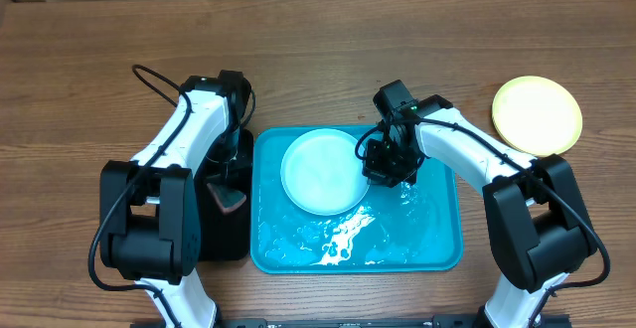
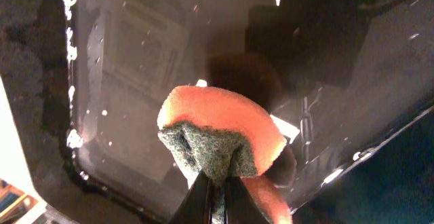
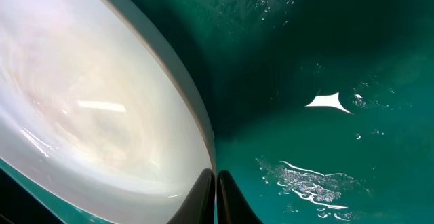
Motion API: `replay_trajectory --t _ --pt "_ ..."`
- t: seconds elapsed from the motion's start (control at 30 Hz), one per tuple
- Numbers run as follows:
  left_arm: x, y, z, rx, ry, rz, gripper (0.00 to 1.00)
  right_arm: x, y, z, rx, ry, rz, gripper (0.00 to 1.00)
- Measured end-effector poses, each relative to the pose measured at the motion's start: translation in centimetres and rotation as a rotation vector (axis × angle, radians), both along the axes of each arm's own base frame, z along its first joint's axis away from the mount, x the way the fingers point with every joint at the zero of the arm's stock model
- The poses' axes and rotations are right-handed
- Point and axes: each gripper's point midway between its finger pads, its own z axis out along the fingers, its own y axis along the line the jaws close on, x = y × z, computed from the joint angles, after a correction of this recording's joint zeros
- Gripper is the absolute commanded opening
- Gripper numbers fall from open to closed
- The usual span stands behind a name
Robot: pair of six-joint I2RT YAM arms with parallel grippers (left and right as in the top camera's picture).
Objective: Clean dirty plates on tray and stack at the side
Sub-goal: 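Return the sponge with left gripper to the black tray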
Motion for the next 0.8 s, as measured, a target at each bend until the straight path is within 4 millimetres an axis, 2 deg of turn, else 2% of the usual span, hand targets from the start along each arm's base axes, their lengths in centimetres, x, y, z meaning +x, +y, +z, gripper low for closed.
replay_trajectory --t 0.07,0.1,0.13,0.17,0.33,0.6,0.8 --pt "0.2 0.0 0.0 -0.001 -0.010 0.004 0.43 0.0 0.0 0.0 -0.001 0.001 0.001 0.04" --pt "0.2 0.1 -0.1 -0.001 -0.010 0.003 0.55 0.0 0.0 0.0 -0.001 0.001 0.000 0.04" --pt "0.3 0.2 -0.1 -0.001 -0.012 0.012 0.73 0.0 0.0 0.0 0.000 0.002 0.000 0.04" --pt "0.3 0.3 -0.1 -0.001 -0.012 0.014 0.82 0.0 0.0 0.0 -0.001 0.002 0.001 0.04" --pt "0.3 0.6 -0.1 -0.003 -0.010 0.015 0.99 0.0 0.0 0.0 0.000 0.002 0.001 0.04" --pt "-0.4 0.6 0.4 0.001 0.024 0.012 1.00 0.1 -0.1 -0.1 -0.002 -0.025 0.048 0.04" --pt "1.2 -0.2 3.2 0.001 -0.009 -0.013 1.00 0.3 -0.4 -0.2 -0.012 -0.051 0.094 0.04"
